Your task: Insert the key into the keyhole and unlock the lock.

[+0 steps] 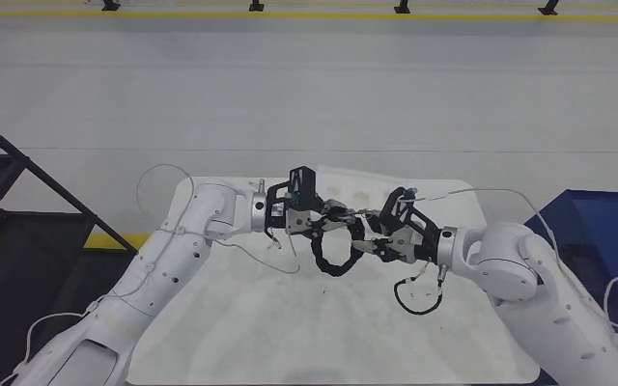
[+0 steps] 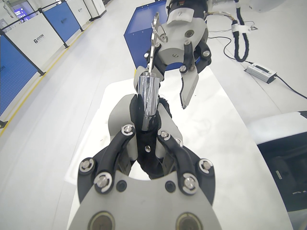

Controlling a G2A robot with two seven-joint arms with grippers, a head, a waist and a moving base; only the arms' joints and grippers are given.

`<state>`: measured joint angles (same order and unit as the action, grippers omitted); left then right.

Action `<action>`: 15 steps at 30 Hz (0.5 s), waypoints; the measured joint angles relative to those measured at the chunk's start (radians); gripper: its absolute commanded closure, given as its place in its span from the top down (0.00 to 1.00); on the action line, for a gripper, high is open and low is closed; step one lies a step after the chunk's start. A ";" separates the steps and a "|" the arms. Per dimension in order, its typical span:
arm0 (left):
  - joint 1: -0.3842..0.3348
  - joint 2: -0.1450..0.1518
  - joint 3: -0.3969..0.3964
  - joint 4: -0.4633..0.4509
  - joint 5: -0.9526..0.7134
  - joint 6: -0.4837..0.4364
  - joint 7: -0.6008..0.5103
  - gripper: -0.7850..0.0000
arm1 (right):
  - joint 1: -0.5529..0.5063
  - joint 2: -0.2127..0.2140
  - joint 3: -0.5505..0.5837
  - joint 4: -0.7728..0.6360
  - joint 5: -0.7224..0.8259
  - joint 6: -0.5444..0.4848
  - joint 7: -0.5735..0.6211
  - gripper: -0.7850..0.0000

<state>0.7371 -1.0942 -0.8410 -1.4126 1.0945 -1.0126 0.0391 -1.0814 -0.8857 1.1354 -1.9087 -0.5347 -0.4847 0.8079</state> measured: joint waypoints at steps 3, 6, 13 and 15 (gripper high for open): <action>-0.002 -0.002 0.008 0.003 -0.008 0.000 0.014 0.00 | 0.014 -0.005 -0.017 0.018 0.009 -0.007 -0.007 0.24; -0.006 -0.002 0.015 0.008 -0.015 0.000 0.030 0.00 | 0.023 -0.008 -0.027 0.035 0.025 -0.021 -0.016 0.00; -0.015 -0.001 0.015 0.030 -0.016 0.000 0.059 0.00 | 0.026 -0.009 -0.022 0.048 0.015 -0.012 -0.003 0.00; -0.016 0.000 0.012 0.038 -0.017 0.000 0.065 0.00 | 0.025 -0.007 -0.019 0.044 0.005 -0.007 0.017 0.00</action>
<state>0.7213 -1.0939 -0.8286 -1.3748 1.0776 -1.0123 0.1040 -1.0562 -0.8927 1.1164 -1.8644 -0.5300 -0.4916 0.8246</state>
